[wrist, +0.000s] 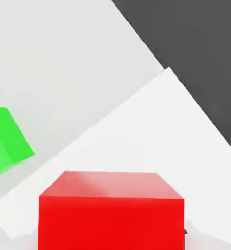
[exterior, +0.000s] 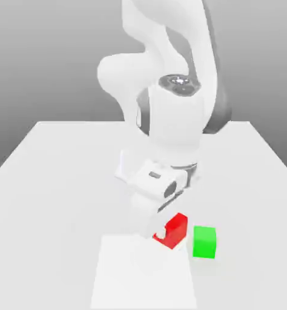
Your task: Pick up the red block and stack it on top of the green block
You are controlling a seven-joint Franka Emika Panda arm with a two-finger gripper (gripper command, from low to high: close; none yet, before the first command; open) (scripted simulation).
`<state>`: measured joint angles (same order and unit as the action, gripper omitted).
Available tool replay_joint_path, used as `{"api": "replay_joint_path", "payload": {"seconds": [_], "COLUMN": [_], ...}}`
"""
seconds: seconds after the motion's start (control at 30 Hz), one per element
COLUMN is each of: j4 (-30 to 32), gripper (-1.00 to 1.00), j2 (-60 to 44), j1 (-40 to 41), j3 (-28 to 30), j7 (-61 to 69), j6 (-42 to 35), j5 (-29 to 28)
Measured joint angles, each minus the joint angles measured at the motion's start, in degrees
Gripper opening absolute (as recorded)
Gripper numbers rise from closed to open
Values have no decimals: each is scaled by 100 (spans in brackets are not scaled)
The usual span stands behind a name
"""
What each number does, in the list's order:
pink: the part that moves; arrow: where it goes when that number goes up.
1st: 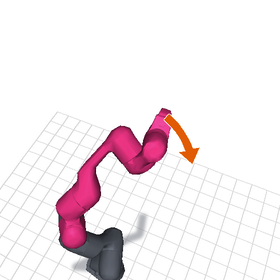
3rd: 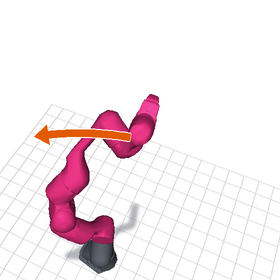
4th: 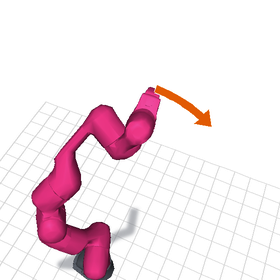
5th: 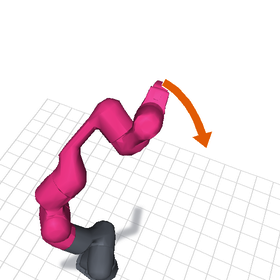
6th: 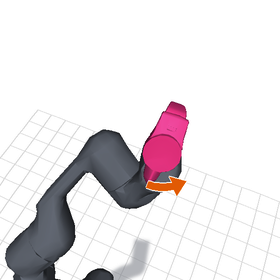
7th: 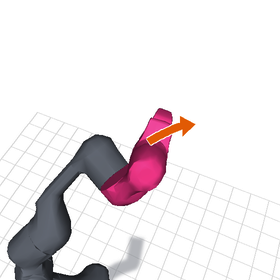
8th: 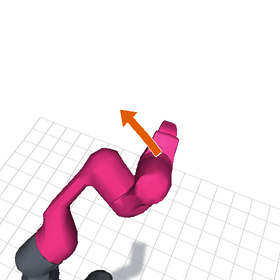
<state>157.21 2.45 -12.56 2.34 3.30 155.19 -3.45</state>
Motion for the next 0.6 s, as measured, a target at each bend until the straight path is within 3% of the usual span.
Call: {"api": "replay_joint_path", "payload": {"seconds": [0.37,0.6], "j4": [495,495], "gripper": [-100,-100], "j2": [670,-50], "j1": [-911,-1089], "j3": [-195,-215], "j7": [2647,3069], "j6": [-216,503], "j5": [275,473]}}
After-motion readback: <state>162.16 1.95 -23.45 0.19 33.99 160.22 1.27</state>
